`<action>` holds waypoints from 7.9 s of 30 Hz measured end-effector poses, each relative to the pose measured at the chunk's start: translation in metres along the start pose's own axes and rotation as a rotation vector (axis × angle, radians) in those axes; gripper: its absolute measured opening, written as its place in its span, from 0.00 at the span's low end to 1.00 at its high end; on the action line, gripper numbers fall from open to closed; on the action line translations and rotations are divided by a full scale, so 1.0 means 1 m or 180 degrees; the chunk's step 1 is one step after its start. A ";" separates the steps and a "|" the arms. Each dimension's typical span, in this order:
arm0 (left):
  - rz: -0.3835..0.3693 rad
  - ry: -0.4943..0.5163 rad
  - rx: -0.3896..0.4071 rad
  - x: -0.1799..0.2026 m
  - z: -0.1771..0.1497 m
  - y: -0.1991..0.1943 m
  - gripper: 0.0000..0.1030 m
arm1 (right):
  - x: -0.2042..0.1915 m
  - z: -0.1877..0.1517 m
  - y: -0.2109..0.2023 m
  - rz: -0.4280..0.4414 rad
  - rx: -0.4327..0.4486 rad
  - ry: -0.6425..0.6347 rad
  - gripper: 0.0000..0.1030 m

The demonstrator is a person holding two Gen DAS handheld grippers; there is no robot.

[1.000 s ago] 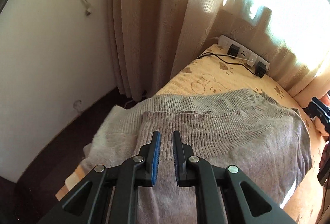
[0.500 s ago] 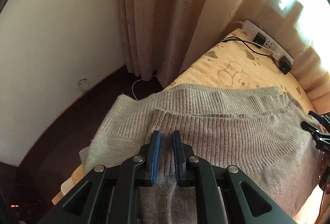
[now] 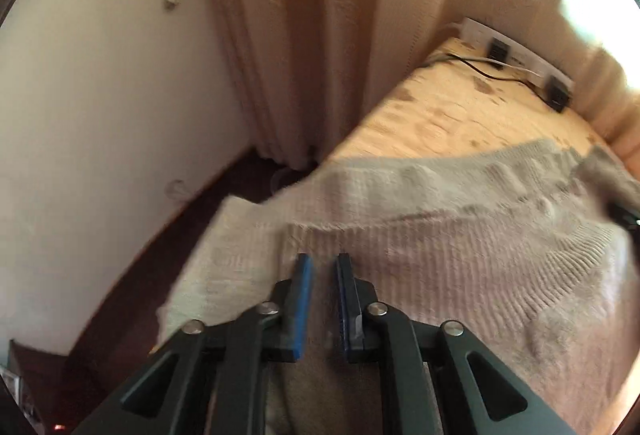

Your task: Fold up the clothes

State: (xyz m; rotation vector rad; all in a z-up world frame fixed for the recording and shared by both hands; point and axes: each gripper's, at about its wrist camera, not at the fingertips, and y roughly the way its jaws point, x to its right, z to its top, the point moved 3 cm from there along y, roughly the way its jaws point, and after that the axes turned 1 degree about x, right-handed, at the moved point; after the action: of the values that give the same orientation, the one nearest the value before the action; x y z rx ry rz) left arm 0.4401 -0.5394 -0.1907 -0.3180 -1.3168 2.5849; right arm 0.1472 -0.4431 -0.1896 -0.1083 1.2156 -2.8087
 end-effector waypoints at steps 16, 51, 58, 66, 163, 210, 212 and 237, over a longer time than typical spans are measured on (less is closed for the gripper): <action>0.0329 0.0222 0.0044 -0.012 -0.012 -0.006 0.13 | 0.031 0.004 -0.010 -0.0402 0.0241 0.0278 0.26; -0.1090 -0.0035 -0.0731 -0.019 0.015 0.016 0.94 | 0.006 0.006 -0.048 0.0175 0.0490 0.0471 0.98; -0.0568 0.0653 -0.0588 0.019 0.000 0.015 0.61 | 0.005 0.001 -0.048 0.0089 0.0488 0.0438 0.98; 0.0163 0.1047 0.0136 0.039 0.003 -0.025 0.09 | 0.010 -0.002 -0.060 0.0021 0.0639 0.0511 0.98; -0.0602 0.0459 0.0904 0.065 -0.115 -0.083 0.96 | -0.056 -0.071 -0.067 0.0385 0.0354 0.0346 0.97; -0.0240 0.0286 0.0798 0.089 -0.167 -0.098 0.99 | -0.100 -0.113 -0.072 -0.0139 0.0093 -0.0150 0.99; -0.0249 0.0282 0.0788 0.089 -0.167 -0.098 0.99 | -0.100 -0.112 -0.072 -0.0135 0.0095 -0.0149 0.99; -0.0660 -0.0525 0.0843 0.012 -0.146 -0.127 0.99 | -0.072 -0.090 -0.111 0.0111 0.0368 0.0608 1.00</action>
State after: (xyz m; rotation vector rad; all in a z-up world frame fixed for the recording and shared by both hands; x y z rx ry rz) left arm 0.4836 -0.3516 -0.1725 0.0752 -0.9763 2.6067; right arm 0.2049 -0.2953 -0.1720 0.1906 1.0724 -2.9052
